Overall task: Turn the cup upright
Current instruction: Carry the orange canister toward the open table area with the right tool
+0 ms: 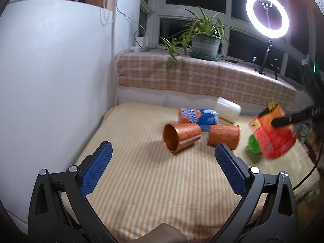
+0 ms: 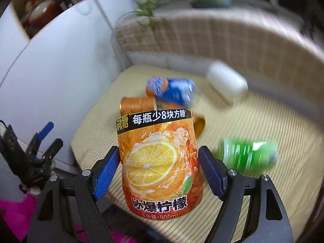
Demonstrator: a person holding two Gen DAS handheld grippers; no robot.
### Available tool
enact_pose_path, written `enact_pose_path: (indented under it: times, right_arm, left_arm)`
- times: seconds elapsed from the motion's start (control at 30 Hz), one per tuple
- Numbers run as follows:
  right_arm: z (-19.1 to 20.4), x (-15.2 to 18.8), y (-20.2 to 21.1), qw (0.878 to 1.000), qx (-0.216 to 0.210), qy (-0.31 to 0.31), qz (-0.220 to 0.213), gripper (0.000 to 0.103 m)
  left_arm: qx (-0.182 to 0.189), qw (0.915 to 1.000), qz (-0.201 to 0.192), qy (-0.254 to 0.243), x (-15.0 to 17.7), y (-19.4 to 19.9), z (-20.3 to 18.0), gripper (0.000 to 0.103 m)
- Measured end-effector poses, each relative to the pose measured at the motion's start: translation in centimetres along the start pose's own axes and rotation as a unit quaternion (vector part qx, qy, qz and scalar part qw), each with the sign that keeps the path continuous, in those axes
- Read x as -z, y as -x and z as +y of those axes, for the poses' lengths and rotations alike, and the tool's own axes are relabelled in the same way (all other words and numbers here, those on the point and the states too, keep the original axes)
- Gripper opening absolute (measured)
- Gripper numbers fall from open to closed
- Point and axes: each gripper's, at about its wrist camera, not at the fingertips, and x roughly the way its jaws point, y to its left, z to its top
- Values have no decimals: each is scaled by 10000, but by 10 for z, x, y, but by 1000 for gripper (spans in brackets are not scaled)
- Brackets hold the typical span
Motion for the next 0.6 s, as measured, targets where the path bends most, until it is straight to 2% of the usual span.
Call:
enact_pose_path:
  times: [0.13,0.23,0.37,0.47,0.6]
  right_arm:
    - [-23,31,-13,9960,-255,-851,97,79]
    - [-40,52,-26,9877,-466,-1480,204,79]
    - [-52,70,-46,9763,-547,-2070,329,79]
    - [-57,75,-55,9710,-612,-2294,269,79]
    - [-54,76,-56,9739,-628,-2170,230,81]
  left_arm:
    - [102,9999,99,-55,3,-4,-9,103]
    - [275,9993,245,-60,6,-7,-16,103]
    - [412,9984,383,-79,10,-8,-22,103]
    - [454,9980,423,-85,12,-7,-26,103]
    - [542,9975,455,-67,13,-3,-29,103]
